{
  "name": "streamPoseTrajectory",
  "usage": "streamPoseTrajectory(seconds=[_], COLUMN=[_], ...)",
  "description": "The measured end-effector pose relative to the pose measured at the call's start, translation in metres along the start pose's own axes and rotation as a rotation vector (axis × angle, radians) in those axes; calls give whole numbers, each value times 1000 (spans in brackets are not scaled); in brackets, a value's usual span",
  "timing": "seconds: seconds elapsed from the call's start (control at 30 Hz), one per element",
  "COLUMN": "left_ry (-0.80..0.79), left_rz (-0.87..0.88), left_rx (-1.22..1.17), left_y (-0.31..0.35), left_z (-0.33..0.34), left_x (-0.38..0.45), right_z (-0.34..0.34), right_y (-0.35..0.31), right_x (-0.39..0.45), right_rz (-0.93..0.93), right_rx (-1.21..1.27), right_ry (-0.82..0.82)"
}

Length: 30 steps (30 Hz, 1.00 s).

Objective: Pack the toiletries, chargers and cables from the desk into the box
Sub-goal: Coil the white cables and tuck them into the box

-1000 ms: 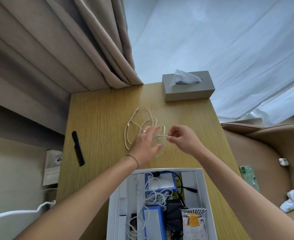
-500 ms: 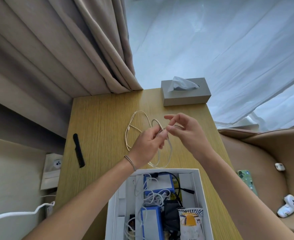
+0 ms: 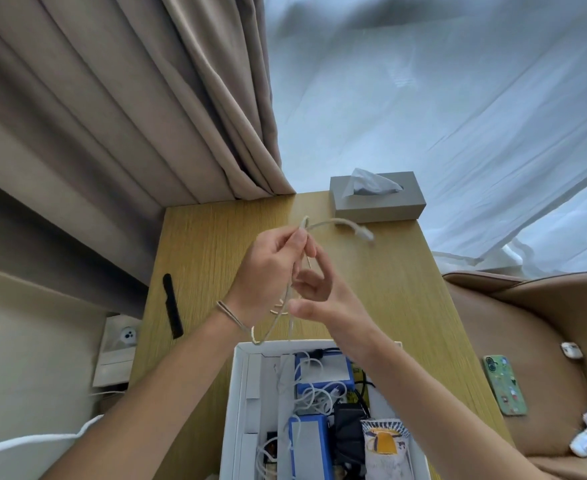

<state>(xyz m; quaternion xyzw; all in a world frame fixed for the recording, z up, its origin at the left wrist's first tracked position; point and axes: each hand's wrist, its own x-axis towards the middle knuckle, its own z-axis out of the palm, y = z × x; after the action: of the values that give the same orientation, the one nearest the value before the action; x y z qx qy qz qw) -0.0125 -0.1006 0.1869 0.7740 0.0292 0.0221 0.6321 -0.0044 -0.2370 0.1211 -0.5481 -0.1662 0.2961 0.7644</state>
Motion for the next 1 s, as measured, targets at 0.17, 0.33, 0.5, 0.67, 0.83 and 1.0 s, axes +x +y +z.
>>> streamPoseTrajectory(seconds=[0.17,0.33,0.5,0.67,0.83,1.0], left_ry=[334,361,331,268,203,-125], left_rz=[-93,-328,-329,-374,-418,-392], left_rx=[360,-260,-596,-550,-214,140], left_y=[-14,-17,-16,-27,-39,-45], left_z=[3,-15,-55,-80,-72,-55], left_x=[-8,-11,-14,-27,-41,-54], right_z=[29,27,-6,-45,-60,-41], right_y=[16,24,23,0,-19,-32], right_x=[4,1,-12,-27,-38,-48], right_rz=[17,69,147,127,42,-158], right_rx=[-30,-211,-526,-758,-853,-767], right_ry=[118,170,16,3,40,63])
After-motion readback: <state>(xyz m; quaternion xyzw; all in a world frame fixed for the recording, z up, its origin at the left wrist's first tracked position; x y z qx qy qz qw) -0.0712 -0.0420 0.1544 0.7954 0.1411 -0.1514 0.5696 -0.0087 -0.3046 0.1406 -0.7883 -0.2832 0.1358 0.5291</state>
